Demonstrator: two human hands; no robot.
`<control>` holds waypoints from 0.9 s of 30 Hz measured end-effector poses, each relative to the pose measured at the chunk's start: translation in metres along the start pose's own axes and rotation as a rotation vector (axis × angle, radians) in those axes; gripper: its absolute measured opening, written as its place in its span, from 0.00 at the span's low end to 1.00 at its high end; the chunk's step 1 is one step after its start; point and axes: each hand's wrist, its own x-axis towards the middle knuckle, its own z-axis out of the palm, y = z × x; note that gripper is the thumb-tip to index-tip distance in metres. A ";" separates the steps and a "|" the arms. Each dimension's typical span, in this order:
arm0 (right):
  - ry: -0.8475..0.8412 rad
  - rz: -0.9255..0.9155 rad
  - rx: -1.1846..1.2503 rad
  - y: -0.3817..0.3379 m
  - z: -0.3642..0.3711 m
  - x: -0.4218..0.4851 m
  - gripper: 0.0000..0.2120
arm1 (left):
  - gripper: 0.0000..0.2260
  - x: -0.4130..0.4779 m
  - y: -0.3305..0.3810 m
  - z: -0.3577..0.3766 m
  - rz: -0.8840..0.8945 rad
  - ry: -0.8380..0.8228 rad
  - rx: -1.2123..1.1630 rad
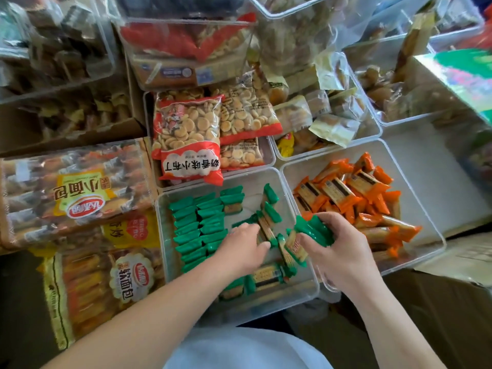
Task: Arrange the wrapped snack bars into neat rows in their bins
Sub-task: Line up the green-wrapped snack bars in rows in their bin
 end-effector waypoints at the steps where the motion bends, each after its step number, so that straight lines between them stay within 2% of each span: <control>1: 0.027 -0.001 0.050 0.004 -0.001 0.001 0.21 | 0.25 0.014 0.002 0.005 -0.015 -0.009 0.059; 5: 0.063 -0.025 0.124 0.017 0.001 0.005 0.21 | 0.33 0.053 0.002 0.020 -0.119 -0.050 0.170; 9: 0.037 -0.037 0.148 0.023 0.001 0.007 0.21 | 0.35 0.062 -0.001 0.027 -0.169 -0.030 0.172; 14: 0.036 -0.003 0.217 0.028 -0.007 0.005 0.21 | 0.39 0.050 0.002 0.023 -0.105 -0.077 0.214; 19: 0.005 -0.007 0.218 0.030 -0.005 0.001 0.21 | 0.37 0.044 0.007 0.019 -0.044 -0.035 0.294; 23: -0.007 -0.021 0.180 0.031 -0.001 -0.002 0.22 | 0.42 0.032 0.001 0.011 -0.035 0.011 0.103; 27: -0.012 -0.020 0.145 0.028 0.007 -0.006 0.21 | 0.33 0.008 -0.001 -0.004 0.012 0.056 -0.136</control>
